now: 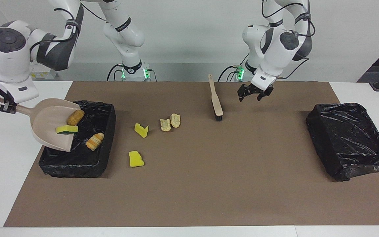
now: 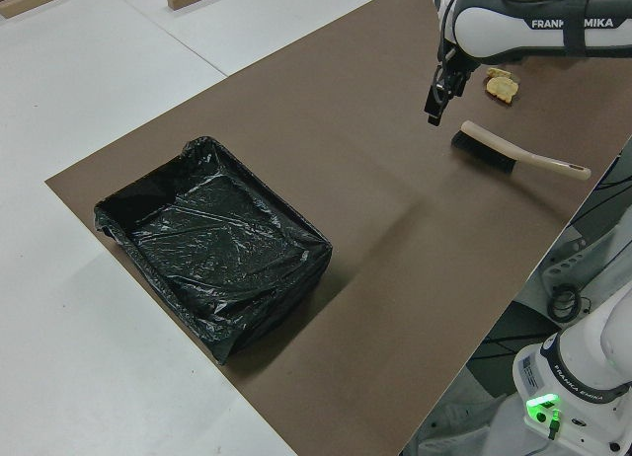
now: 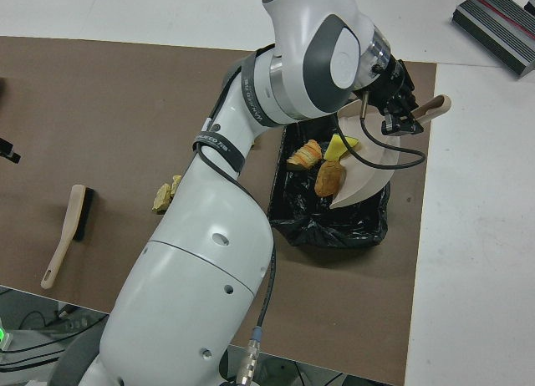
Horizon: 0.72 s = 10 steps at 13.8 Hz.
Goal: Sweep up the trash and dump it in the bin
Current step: 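Tip the dustpan over the bin with the right gripper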
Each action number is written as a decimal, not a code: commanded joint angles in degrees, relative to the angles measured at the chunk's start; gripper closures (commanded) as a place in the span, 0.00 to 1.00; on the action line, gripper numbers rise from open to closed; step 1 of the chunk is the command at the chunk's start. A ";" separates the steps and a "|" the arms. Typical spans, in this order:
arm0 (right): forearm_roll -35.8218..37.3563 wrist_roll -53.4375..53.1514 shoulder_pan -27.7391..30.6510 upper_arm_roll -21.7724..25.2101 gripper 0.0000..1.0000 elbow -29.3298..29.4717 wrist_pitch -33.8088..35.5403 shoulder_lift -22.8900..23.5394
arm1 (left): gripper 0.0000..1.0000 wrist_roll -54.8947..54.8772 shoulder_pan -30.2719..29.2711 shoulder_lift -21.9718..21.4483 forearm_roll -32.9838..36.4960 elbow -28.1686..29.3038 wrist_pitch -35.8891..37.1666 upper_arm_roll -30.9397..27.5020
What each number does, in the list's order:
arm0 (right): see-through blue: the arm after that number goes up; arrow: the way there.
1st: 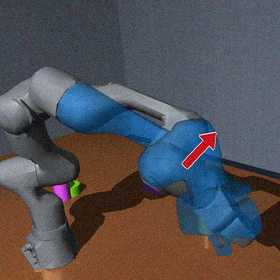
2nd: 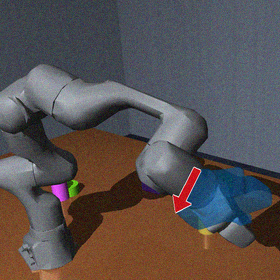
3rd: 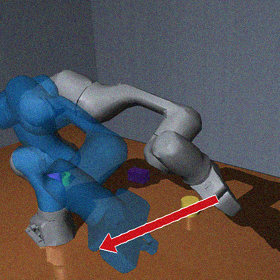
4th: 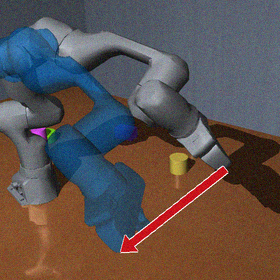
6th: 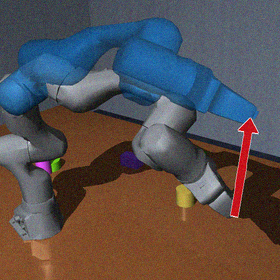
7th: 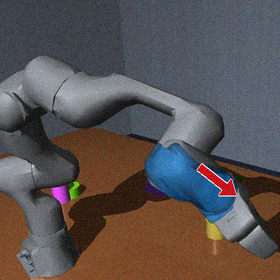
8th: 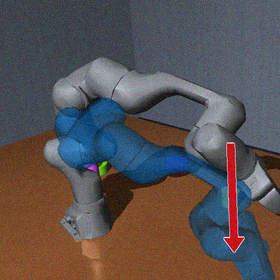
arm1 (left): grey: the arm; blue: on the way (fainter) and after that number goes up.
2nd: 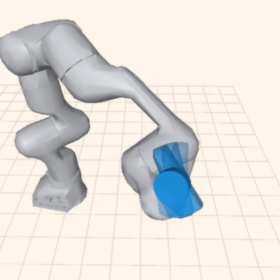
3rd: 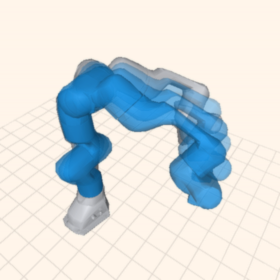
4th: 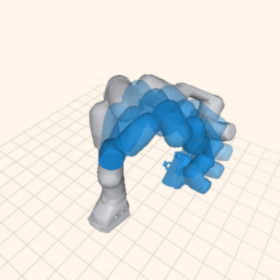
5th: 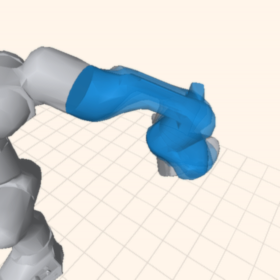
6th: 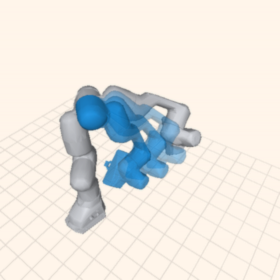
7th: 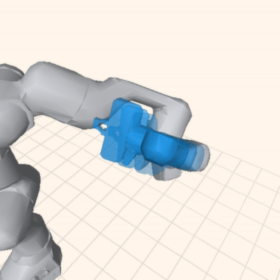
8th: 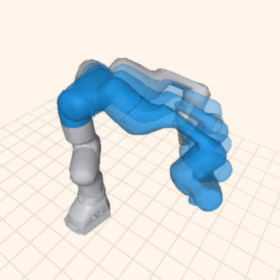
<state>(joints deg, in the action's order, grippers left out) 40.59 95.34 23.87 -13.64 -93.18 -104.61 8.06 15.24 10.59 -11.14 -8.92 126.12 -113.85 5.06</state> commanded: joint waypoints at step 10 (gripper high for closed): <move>1.89 -34.02 -13.05 -0.52 1.00 1.77 9.51 -3.40 | 0.00 -20.95 -11.38 8.07 8.75 -28.04 20.96 0.30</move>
<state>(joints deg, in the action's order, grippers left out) 46.71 69.75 12.34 -13.91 -92.69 -97.30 4.35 -4.08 0.08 -4.08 -1.22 99.21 -94.05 4.70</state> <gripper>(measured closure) 0.687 0.000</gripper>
